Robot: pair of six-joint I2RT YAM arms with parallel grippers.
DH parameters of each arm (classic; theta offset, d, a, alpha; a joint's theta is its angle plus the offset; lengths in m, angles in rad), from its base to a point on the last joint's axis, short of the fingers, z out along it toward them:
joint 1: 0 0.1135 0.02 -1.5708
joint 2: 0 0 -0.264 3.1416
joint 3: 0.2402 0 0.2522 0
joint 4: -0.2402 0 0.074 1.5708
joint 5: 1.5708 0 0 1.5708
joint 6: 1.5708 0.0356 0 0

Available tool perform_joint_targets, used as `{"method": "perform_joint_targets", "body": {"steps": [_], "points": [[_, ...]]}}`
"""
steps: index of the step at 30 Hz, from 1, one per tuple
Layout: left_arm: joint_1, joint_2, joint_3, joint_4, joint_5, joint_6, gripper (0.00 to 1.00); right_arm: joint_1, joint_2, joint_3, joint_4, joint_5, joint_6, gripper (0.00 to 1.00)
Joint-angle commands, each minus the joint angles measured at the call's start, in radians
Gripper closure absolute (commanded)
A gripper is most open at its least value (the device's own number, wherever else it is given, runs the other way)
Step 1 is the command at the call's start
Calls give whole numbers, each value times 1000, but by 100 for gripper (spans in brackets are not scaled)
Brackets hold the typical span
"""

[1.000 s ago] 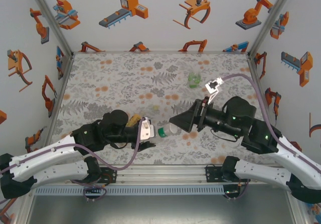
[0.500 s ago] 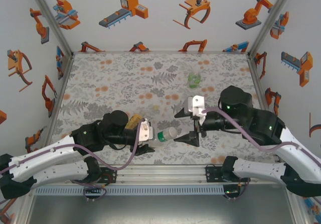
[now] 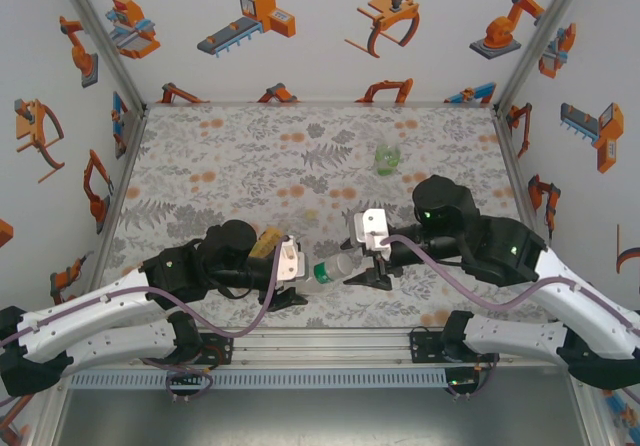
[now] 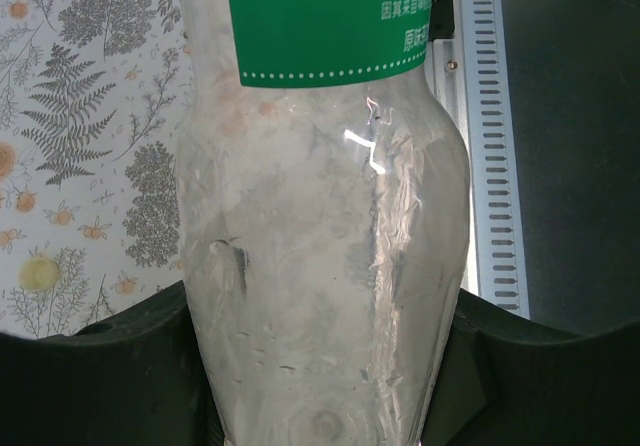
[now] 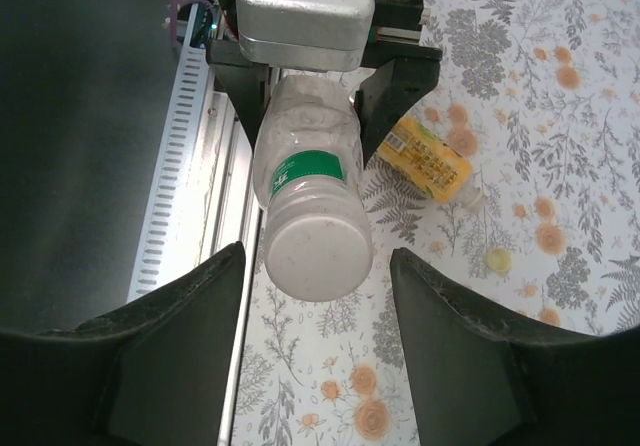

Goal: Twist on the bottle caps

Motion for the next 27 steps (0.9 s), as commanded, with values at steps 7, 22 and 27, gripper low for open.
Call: {"method": "perform_joint_targets", "body": {"steps": [7,22,27], "points": [[-2,-24,21,-2,-2,-17,83,8,-28,-34,71,-20,42,66],[0,-43,-18,77,-137,38,83,8,-48,-140,144,358,1043,100],[2,-33,-24,78,-142,52,84,9,-25,-162,139,397,1361,100]]}}
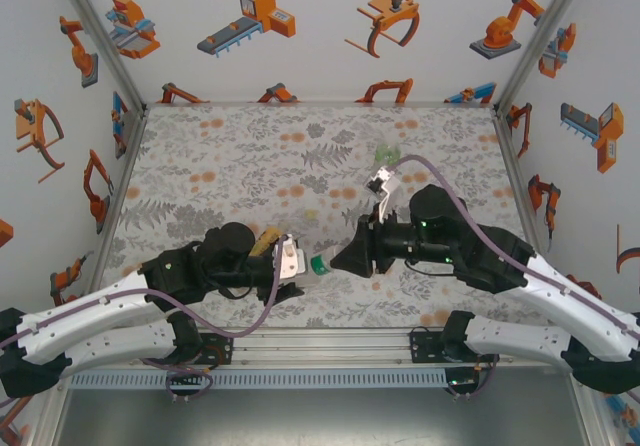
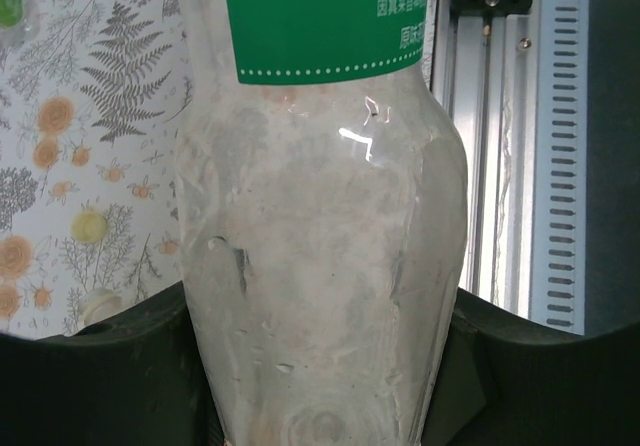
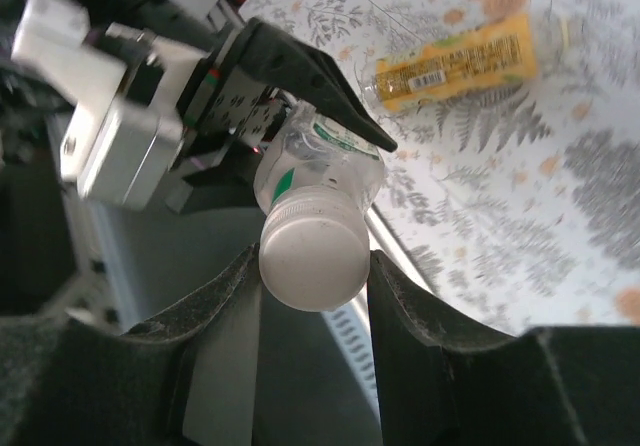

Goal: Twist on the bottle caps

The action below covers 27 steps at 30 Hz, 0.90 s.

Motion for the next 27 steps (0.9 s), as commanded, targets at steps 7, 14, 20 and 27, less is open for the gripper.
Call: {"method": "perform_joint_targets", "body": {"steps": [7,14,20,27], "points": [[0,-4,4,78,4,37,84,4,23,-27,-122,180,683,100],[1,-3,-4,81,15,35,84,5,24,-9,-114,210,688,88],[2,1,2,65,44,38,84,4,-2,77,-119,261,338,45],[2,2,10,51,105,35,85,4,-37,135,-97,160,-139,37]]}}
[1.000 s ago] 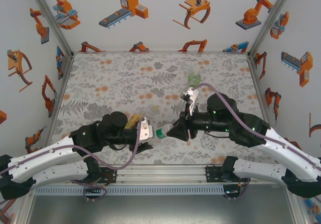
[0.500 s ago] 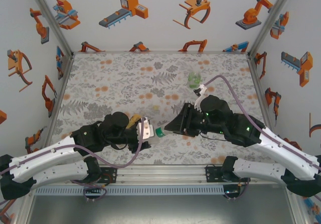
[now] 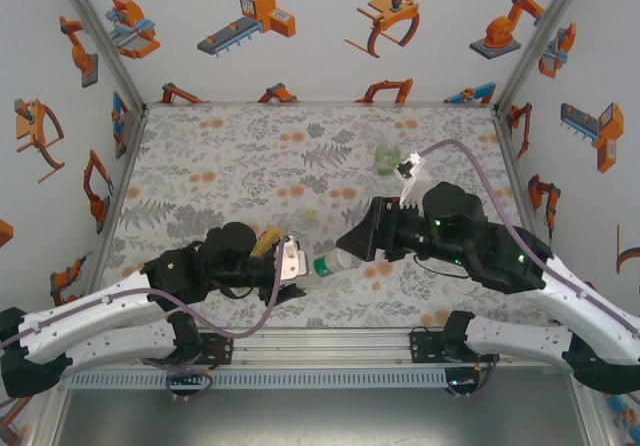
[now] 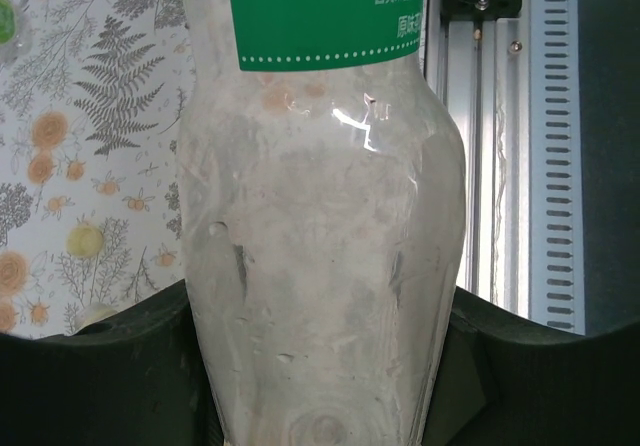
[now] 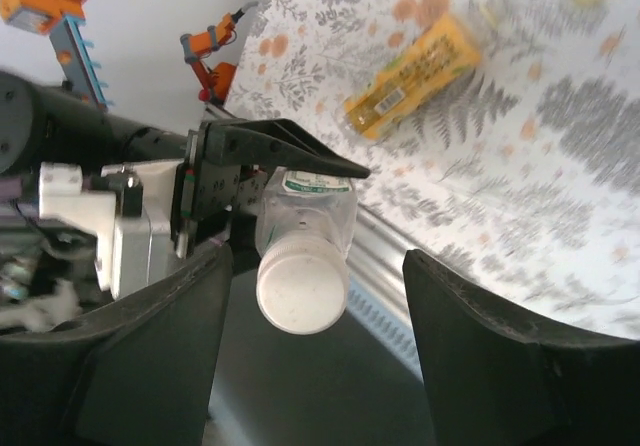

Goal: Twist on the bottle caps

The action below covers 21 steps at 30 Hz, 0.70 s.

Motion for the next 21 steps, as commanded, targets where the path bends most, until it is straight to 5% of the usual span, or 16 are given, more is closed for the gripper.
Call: {"method": "perform_joint_targets", "body": {"steps": [1,7,11,21], "points": [[-2,-4,20,29,72,18,85,0,-18,42,13,-86,-379,37],[-3,15,40,14,135,17,85,0,-29,35,-2,-379,-852,37],[-2,26,51,-3,169,17,87,0,-1,48,-39,-493,-1018,37],[-3,35,65,-16,170,16,89,0,46,28,-27,-555,-1062,44]]}}
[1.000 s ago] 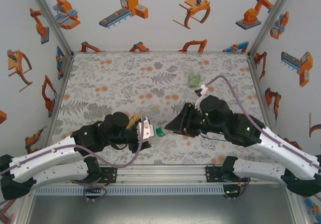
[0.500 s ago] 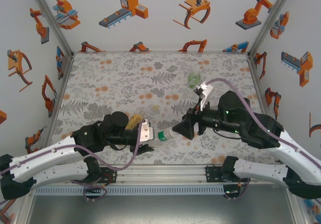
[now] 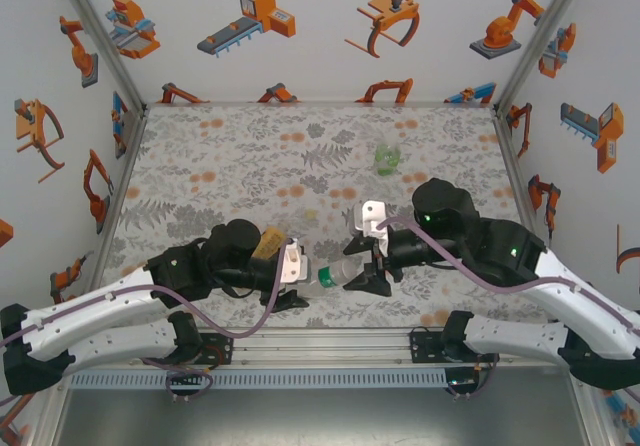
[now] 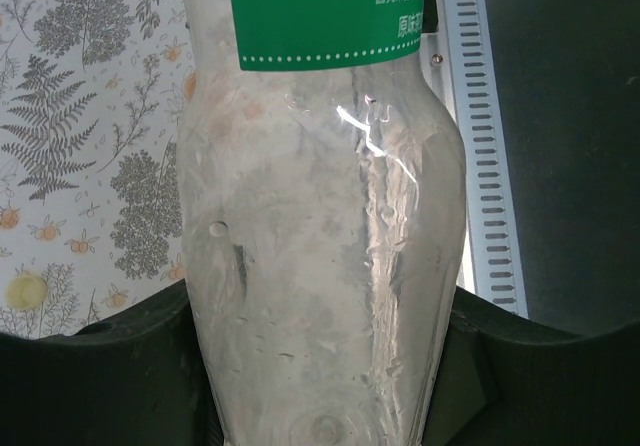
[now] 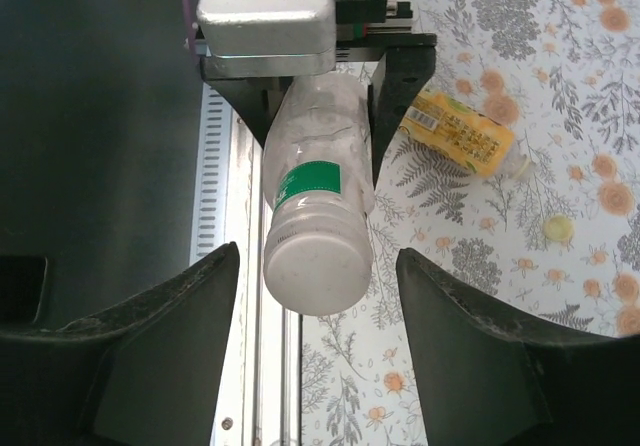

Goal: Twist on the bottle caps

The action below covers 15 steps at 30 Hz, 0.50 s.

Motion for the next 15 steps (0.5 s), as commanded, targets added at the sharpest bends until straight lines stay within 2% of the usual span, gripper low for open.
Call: {"method": "perform_joint_targets", "body": {"steps": [1,6,12,14,15], "points": [[-3,0,32,0,26,16,89,-1,-12,-14,24,-42,-36,46],[-3,3,36,-4,21,15,89,-1,-32,-40,53,-28,0,58],[-2,-2,32,-3,3,14,89,-1,-61,-68,84,24,112,85],[-2,-5,31,-3,-9,16,89,-1,-68,-85,117,73,209,98],[-2,-7,31,-4,-13,18,89,-1,-72,-95,136,111,268,100]]}}
